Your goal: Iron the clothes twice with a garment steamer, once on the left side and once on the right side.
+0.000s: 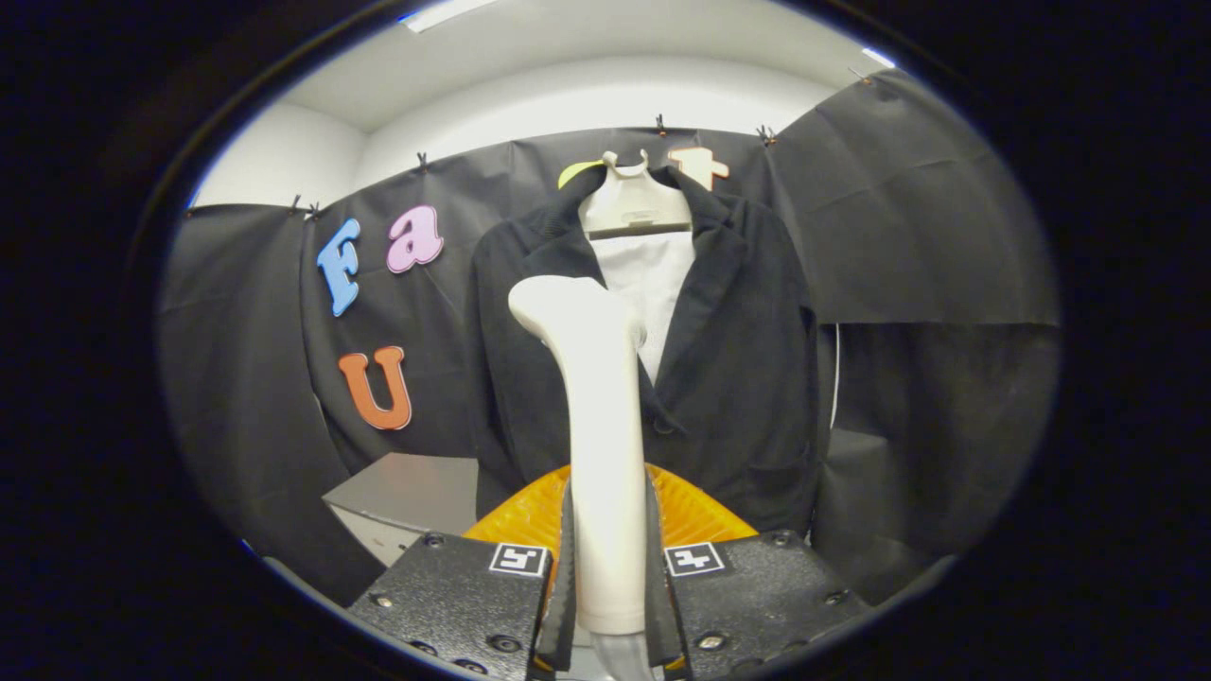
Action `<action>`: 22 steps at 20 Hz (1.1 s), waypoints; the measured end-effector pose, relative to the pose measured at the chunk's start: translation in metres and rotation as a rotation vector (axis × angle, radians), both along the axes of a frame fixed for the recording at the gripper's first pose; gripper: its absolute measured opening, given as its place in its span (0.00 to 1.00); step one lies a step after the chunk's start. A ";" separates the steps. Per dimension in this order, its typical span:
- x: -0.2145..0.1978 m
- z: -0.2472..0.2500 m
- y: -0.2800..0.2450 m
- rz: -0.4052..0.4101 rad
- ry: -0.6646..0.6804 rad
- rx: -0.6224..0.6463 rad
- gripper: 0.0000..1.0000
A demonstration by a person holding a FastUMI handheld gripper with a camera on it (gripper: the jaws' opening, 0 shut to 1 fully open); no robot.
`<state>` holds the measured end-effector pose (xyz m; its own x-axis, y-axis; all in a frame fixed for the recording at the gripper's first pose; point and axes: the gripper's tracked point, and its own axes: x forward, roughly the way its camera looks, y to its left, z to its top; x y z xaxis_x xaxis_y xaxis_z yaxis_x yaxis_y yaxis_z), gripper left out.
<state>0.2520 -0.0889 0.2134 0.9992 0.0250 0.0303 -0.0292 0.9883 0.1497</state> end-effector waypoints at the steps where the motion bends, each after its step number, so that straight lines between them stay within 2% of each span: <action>1: 0.007 0.001 0.002 -0.002 0.001 -0.001 0.32; 8: 0.041 -0.005 0.009 -0.044 0.013 -0.048 0.32; 22: 0.030 -0.058 0.006 -0.070 0.081 -0.098 0.32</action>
